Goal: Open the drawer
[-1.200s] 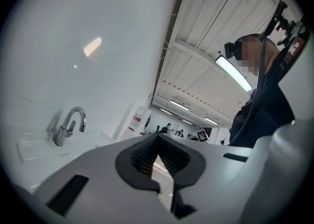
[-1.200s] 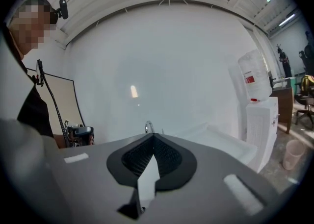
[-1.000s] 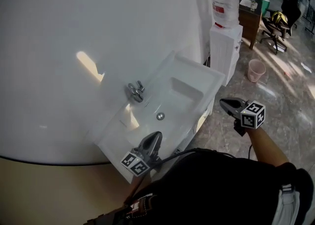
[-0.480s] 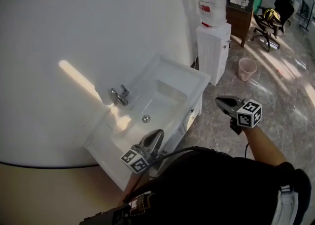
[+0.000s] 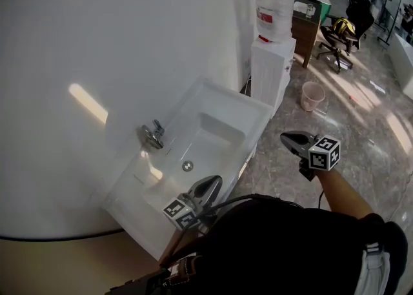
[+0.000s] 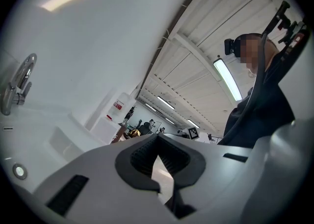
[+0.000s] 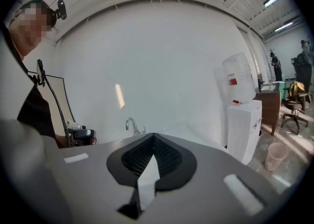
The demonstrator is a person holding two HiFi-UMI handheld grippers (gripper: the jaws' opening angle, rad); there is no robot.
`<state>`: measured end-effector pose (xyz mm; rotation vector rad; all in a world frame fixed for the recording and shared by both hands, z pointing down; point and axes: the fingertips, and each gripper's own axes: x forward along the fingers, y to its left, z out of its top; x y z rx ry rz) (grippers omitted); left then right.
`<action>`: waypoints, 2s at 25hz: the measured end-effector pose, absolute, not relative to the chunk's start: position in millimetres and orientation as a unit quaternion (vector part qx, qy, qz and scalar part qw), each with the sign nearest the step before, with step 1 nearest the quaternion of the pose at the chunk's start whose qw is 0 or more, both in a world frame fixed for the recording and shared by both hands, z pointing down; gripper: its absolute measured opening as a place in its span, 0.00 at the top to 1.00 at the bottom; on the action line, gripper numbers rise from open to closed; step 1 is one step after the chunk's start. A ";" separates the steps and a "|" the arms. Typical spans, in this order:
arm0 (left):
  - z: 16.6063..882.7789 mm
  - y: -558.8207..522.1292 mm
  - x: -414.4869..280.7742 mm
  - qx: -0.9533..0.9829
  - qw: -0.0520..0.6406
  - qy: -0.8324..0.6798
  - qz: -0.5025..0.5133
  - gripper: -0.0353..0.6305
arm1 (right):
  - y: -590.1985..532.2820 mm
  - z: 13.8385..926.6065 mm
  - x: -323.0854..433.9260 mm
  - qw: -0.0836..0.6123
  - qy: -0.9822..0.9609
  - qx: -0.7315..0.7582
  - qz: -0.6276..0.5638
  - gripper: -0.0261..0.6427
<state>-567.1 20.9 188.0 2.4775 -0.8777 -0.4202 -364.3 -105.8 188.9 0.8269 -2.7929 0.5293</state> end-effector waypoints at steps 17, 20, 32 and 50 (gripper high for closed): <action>216.1 0.0 -609.3 0.906 0.215 -0.340 -0.134 0.95 | -127.9 195.9 -431.1 0.128 -0.956 0.231 0.127 0.96; 220.5 -5.0 -594.9 0.893 0.215 -0.368 -0.143 0.95 | -138.4 202.4 -415.0 0.132 -0.960 0.211 0.127 0.96; 256.0 -53.2 -466.6 0.875 0.217 -0.424 -0.086 0.95 | -202.0 253.2 -284.2 0.120 -0.961 0.198 0.150 0.96; 447.3 -123.3 -358.3 0.849 0.298 -0.437 -0.010 0.95 | -256.3 486.0 -229.4 0.125 -0.949 0.179 0.226 0.96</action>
